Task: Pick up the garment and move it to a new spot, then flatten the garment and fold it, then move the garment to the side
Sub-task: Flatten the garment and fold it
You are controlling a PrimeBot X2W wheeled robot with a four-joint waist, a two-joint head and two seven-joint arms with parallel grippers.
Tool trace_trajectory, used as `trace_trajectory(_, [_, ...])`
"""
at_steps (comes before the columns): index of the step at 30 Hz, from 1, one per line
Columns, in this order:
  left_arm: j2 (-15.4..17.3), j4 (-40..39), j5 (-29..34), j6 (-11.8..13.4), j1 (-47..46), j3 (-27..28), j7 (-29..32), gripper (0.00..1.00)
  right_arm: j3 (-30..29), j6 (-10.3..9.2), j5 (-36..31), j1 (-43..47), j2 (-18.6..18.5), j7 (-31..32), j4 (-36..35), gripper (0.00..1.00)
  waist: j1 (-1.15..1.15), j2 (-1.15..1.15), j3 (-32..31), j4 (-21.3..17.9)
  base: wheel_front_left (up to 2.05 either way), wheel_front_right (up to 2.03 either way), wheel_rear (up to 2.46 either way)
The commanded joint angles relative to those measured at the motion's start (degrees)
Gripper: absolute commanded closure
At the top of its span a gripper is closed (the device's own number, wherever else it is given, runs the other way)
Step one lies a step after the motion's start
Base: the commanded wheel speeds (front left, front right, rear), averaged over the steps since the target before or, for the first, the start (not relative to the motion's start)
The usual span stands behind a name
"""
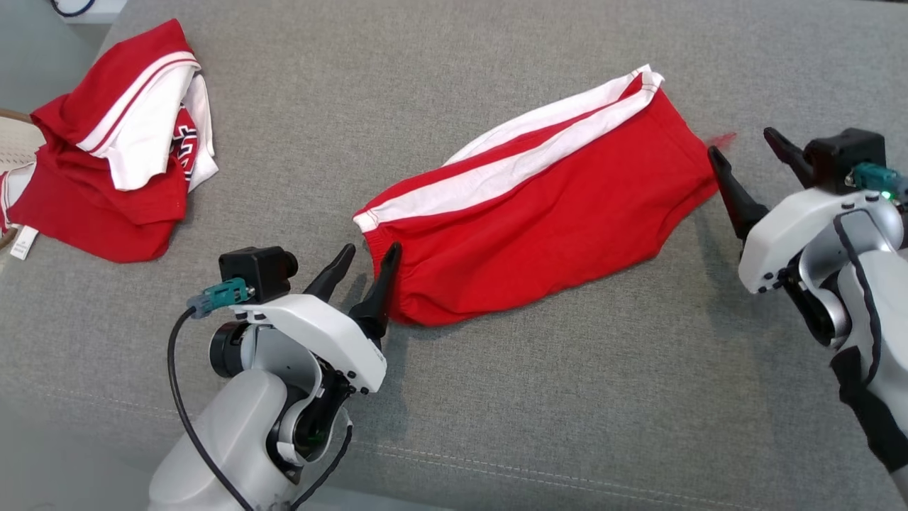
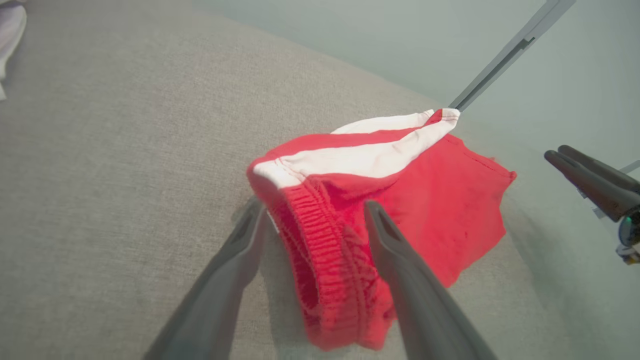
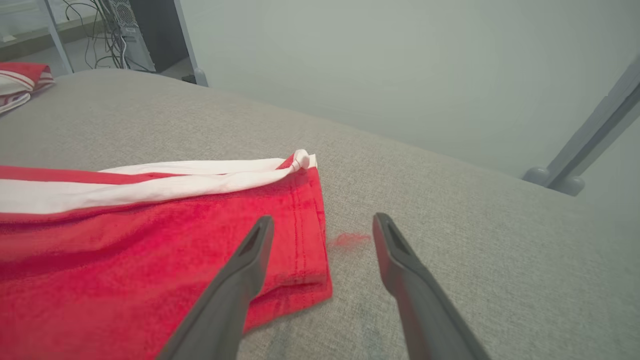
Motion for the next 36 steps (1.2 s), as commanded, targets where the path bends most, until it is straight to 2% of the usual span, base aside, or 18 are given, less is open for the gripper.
trace_trajectory(1, [0.7,0.6,-0.7,-0.8,-2.9,2.2,0.2,0.00,2.6,0.00,1.4,-2.6,-1.1,1.0,0.6,0.00,0.00,0.00,1.5,0.3,0.00,0.00,0.00])
trace_trajectory(9, [-2.8,6.8,-5.0,-5.9,-6.1,2.3,1.4,0.00,9.8,0.00,7.4,-11.0,-2.5,6.1,10.1,0.00,0.00,0.00,5.0,2.3,0.00,0.00,0.00])
trace_trajectory(23, [-5.7,17.1,-9.1,-11.2,-11.1,2.7,3.5,0.00,20.1,0.00,19.7,-18.1,-1.7,12.9,17.5,0.00,0.00,0.00,8.2,3.5,0.00,0.00,0.00])
trace_trajectory(24, [-5.8,17.6,-9.3,-11.4,-11.4,2.7,3.6,0.00,20.7,0.00,20.3,-18.5,-1.7,13.2,17.8,0.05,0.00,0.00,8.3,3.4,0.00,0.00,0.00])
trace_trajectory(25, [-6.0,18.2,-9.7,-11.9,-11.6,2.5,4.0,0.00,21.2,0.00,20.7,-18.8,-1.8,13.2,18.2,0.55,0.00,0.00,8.3,3.4,0.00,0.00,0.00])
trace_trajectory(26, [-6.2,18.6,-10.3,-12.3,-11.6,2.5,4.5,0.00,21.5,0.00,21.5,-19.0,-1.7,13.4,18.5,0.95,0.00,0.00,8.4,3.4,0.00,0.00,0.00])
trace_trajectory(27, [-6.4,18.8,-10.8,-12.8,-11.7,2.7,4.4,0.00,21.7,0.00,22.4,-19.1,-1.5,13.5,18.7,1.00,0.00,0.00,8.4,3.4,0.00,0.00,0.00])
trace_trajectory(28, [-6.5,19.1,-11.0,-13.1,-11.8,2.5,4.5,0.19,22.1,0.00,23.1,-19.2,-1.5,13.5,18.9,1.00,0.00,0.00,8.4,3.4,0.00,0.00,0.00])
trace_trajectory(29, [-6.5,19.4,-11.1,-13.4,-11.9,2.4,4.6,0.64,22.5,0.00,23.6,-19.2,-1.6,13.3,19.0,1.00,0.00,0.00,8.4,3.5,0.00,0.00,0.00])
trace_trajectory(31, [-6.4,19.9,-11.5,-13.8,-11.8,2.4,4.4,0.71,23.0,0.00,25.2,-18.9,-1.7,13.0,19.0,1.00,0.00,0.00,8.2,3.4,0.00,0.00,0.00])
trace_trajectory(32, [-6.3,20.0,-11.6,-14.0,-11.7,2.4,4.4,0.79,23.3,0.00,25.9,-18.7,-1.8,12.7,18.8,1.00,0.00,0.00,8.1,3.4,0.00,0.00,0.00])
trace_trajectory(34, [-6.0,20.2,-11.9,-14.4,-11.5,2.3,4.2,0.75,22.9,0.00,28.2,-17.9,-1.8,11.5,18.0,1.00,0.00,0.00,7.8,3.2,0.00,0.00,0.00])
trace_trajectory(36, [-5.5,20.0,-12.4,-14.7,-10.8,2.4,4.2,0.78,23.2,0.00,30.0,-16.8,-1.8,10.5,16.7,1.00,0.00,0.00,7.5,2.7,0.00,0.00,0.00])
